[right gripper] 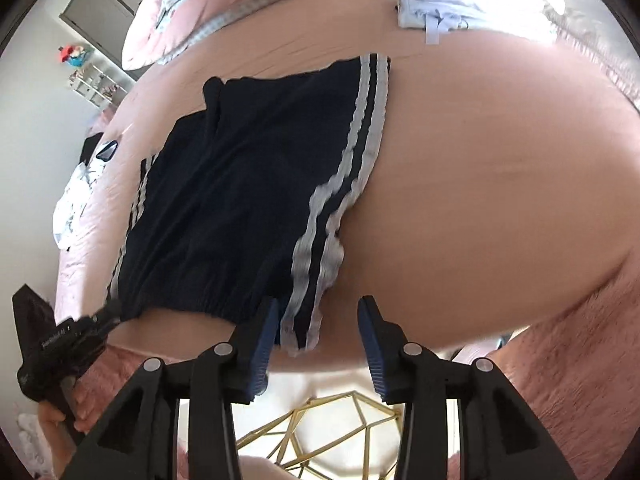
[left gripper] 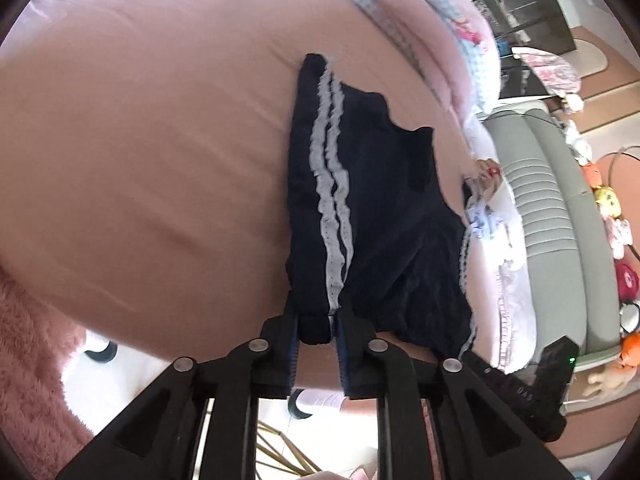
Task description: Fold clothes
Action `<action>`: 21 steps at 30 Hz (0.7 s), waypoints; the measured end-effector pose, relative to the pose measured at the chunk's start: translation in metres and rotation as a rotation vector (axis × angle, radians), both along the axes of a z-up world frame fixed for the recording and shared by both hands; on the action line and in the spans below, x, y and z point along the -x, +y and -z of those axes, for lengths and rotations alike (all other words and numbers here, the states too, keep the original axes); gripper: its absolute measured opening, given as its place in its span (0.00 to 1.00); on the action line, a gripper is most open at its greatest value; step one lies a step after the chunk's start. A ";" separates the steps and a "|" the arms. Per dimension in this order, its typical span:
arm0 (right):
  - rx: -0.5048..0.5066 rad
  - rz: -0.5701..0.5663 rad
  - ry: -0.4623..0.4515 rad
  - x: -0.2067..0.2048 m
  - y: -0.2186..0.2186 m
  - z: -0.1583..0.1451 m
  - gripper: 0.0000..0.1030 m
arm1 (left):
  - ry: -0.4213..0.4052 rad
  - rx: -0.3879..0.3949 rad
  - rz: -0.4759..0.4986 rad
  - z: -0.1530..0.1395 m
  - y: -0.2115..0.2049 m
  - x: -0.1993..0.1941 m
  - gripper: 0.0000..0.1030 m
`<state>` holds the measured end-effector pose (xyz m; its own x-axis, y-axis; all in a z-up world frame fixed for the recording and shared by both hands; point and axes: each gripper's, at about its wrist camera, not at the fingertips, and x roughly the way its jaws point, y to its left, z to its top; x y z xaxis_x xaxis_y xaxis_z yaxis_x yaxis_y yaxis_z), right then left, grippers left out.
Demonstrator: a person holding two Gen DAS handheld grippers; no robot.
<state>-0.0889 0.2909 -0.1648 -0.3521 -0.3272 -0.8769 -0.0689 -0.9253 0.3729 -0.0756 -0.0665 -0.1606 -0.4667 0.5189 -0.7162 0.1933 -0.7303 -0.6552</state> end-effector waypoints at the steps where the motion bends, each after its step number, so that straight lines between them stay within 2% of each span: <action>1: 0.014 -0.006 0.004 0.000 -0.001 0.001 0.40 | 0.008 -0.003 -0.001 0.000 0.001 0.000 0.20; 3: 0.021 -0.030 0.001 0.004 -0.006 0.008 0.38 | 0.009 0.007 0.004 0.000 0.001 0.001 0.22; 4: 0.007 -0.040 0.002 0.003 -0.004 0.008 0.34 | 0.006 0.017 0.008 0.002 0.001 0.002 0.22; 5: -0.009 -0.038 -0.001 0.011 -0.004 0.011 0.15 | 0.005 0.020 0.019 0.002 0.002 0.004 0.22; 6: -0.026 -0.035 -0.004 0.018 -0.005 0.014 0.13 | 0.004 0.023 0.031 0.002 0.002 0.005 0.22; 8: -0.075 -0.016 0.056 0.028 -0.003 0.002 0.12 | 0.060 0.040 0.083 -0.012 0.007 0.017 0.21; 10: -0.189 -0.008 0.159 0.034 -0.004 -0.019 0.12 | 0.147 0.078 0.111 -0.033 0.012 0.029 0.21; 11: -0.225 -0.005 0.171 0.040 -0.004 -0.023 0.12 | 0.156 0.106 0.106 -0.038 0.013 0.034 0.21; 13: -0.278 0.004 0.176 0.051 -0.003 -0.028 0.13 | 0.101 0.117 0.078 -0.033 0.010 0.044 0.21; 15: -0.211 0.028 0.092 0.058 0.005 -0.015 0.13 | 0.048 0.056 0.057 -0.021 0.005 0.045 0.22; 18: -0.110 0.041 0.017 0.051 0.015 0.000 0.18 | 0.007 0.016 0.029 -0.004 0.001 0.030 0.24; 21: -0.074 0.043 -0.005 0.044 0.021 0.006 0.29 | -0.022 -0.022 0.022 0.007 -0.001 0.017 0.40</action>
<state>-0.1331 0.3116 -0.1706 -0.3603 -0.2458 -0.8999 -0.1112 -0.9465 0.3030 -0.0922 -0.0677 -0.1678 -0.4394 0.5441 -0.7147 0.1923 -0.7203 -0.6665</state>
